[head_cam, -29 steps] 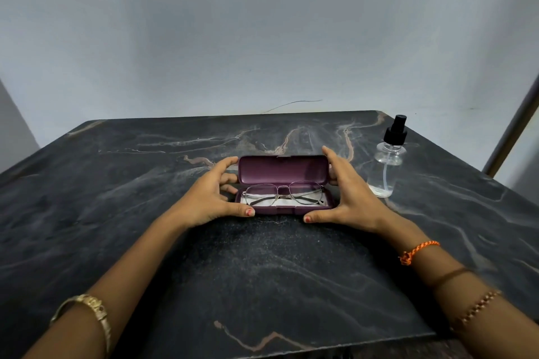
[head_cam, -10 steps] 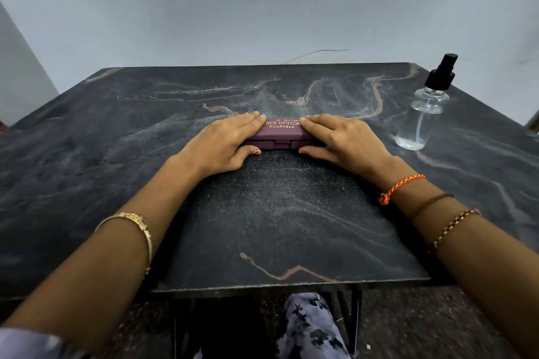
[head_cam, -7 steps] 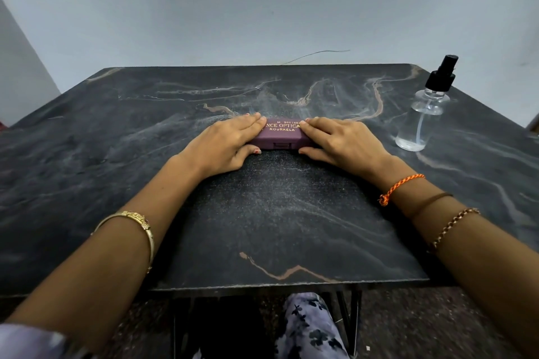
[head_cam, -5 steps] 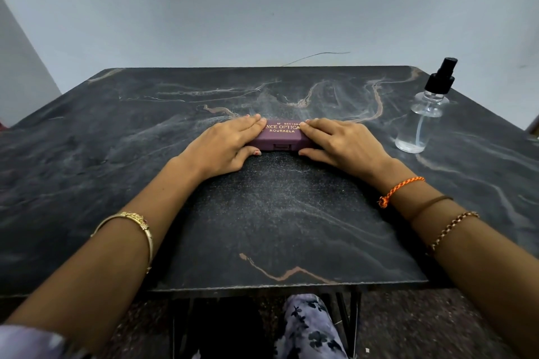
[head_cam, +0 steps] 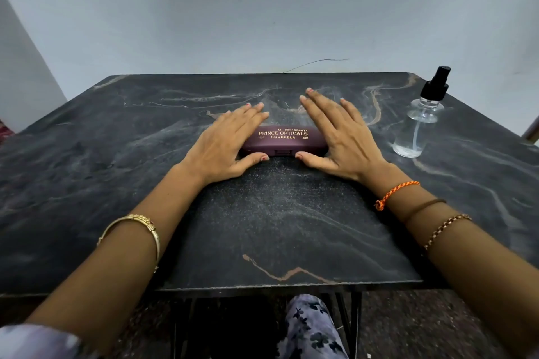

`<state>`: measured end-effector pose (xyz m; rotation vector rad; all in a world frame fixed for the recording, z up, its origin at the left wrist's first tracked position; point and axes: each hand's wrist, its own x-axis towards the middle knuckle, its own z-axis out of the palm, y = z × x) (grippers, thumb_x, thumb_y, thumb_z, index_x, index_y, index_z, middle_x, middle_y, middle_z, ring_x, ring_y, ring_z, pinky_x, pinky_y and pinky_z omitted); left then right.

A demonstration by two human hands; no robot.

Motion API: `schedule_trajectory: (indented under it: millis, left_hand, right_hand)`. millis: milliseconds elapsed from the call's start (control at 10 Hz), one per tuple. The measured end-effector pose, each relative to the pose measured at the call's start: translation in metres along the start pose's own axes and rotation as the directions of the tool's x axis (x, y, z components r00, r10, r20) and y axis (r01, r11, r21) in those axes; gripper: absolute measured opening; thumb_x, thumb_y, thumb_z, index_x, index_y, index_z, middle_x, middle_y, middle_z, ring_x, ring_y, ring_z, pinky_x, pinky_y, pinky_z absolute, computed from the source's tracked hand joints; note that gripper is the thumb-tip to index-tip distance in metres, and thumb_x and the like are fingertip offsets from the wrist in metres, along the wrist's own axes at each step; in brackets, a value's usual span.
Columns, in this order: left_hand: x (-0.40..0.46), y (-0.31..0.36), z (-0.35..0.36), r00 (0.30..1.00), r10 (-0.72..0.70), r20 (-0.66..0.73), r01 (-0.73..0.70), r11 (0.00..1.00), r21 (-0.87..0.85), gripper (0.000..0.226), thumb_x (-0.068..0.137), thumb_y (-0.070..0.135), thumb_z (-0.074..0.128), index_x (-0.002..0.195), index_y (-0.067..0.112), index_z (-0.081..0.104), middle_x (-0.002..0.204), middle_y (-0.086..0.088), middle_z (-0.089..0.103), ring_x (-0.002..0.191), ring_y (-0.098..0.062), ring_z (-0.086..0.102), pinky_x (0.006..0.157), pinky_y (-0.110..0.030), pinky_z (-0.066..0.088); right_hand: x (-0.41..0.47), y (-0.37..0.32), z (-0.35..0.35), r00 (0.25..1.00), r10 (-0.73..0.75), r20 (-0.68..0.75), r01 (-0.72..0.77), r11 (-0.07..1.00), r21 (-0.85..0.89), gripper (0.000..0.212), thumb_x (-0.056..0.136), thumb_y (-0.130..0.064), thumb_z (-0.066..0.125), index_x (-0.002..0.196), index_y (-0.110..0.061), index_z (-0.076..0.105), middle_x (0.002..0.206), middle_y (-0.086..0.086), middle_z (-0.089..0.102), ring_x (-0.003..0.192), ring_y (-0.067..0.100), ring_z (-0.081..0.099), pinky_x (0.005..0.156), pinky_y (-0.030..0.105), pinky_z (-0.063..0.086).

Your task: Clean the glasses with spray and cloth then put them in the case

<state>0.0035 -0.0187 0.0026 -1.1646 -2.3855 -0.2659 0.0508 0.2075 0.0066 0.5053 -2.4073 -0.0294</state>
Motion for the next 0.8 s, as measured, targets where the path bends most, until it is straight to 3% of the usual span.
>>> schedule_trajectory:
  millis: [200,400,500,600,700,800]
  left_hand:
    - [0.000,0.002,0.001,0.992,-0.086,-0.091,0.090,0.995,0.038,0.070,0.081,0.054,0.035,0.135,0.009,0.033,0.144,-0.012,0.036,0.136,-0.028,0.026,0.109,-0.054,0.018]
    - [0.009,0.004,-0.003,0.997,-0.061,-0.038,0.068,0.972,0.223,0.073,0.084,0.057,0.027,0.132,0.003,0.038,0.140,-0.018,0.042,0.132,-0.037,0.031,0.104,-0.063,0.016]
    - [0.025,-0.004,-0.005,0.981,-0.121,-0.154,0.136,0.986,0.096,0.076,0.085,0.060,0.017,0.129,0.004,0.040,0.135,-0.019,0.047,0.131,-0.038,0.033,0.105,-0.061,0.018]
    - [0.058,-0.021,-0.004,0.907,-0.296,-0.299,0.256,0.952,-0.167,0.062,0.087,0.050,0.027,0.122,0.003,0.045,0.127,-0.019,0.052,0.124,-0.035,0.042,0.104,-0.054,0.031]
    - [0.103,-0.044,0.001,0.850,-0.414,-0.326,0.311,0.894,-0.322,0.042,0.093,0.034,0.034,0.117,0.002,0.048,0.122,-0.018,0.054,0.116,-0.030,0.047,0.099,-0.041,0.035]
    - [0.141,-0.070,0.015,0.849,-0.463,-0.252,0.395,0.876,-0.278,0.041,0.094,0.034,0.033,0.120,0.005,0.045,0.129,-0.015,0.050,0.127,-0.030,0.038,0.105,-0.044,0.029]
  right_hand:
    - [-0.003,0.001,0.004,0.988,0.147,-0.056,-0.144,0.988,0.062,0.083,0.077,-0.062,0.035,0.142,-0.011,0.027,0.150,0.011,0.031,0.137,0.027,0.031,0.110,0.050,0.019]
    - [0.001,0.004,0.005,0.982,0.179,-0.057,-0.178,0.984,0.019,0.084,0.076,-0.063,0.034,0.142,-0.011,0.027,0.151,0.010,0.030,0.140,0.026,0.024,0.111,0.048,0.008]
    - [0.015,0.012,0.006,0.977,0.163,-0.136,-0.171,0.984,-0.052,0.082,0.078,-0.062,0.036,0.139,-0.007,0.033,0.147,0.012,0.037,0.137,0.029,0.030,0.108,0.047,0.009]
    - [0.044,0.019,0.013,0.936,0.289,-0.202,-0.290,0.957,0.025,0.075,0.082,-0.056,0.035,0.141,-0.010,0.029,0.150,0.011,0.030,0.140,0.028,0.025,0.111,0.048,0.011]
    - [0.085,0.029,0.023,0.887,0.423,-0.186,-0.388,0.900,0.199,0.072,0.083,-0.053,0.037,0.142,-0.013,0.028,0.154,0.010,0.022,0.142,0.026,0.020,0.112,0.049,0.015]
    - [0.111,0.037,0.038,0.816,0.560,-0.142,-0.502,0.809,0.306,0.071,0.086,-0.050,0.041,0.144,-0.013,0.023,0.156,0.009,0.016,0.143,0.025,0.014,0.112,0.050,0.009]
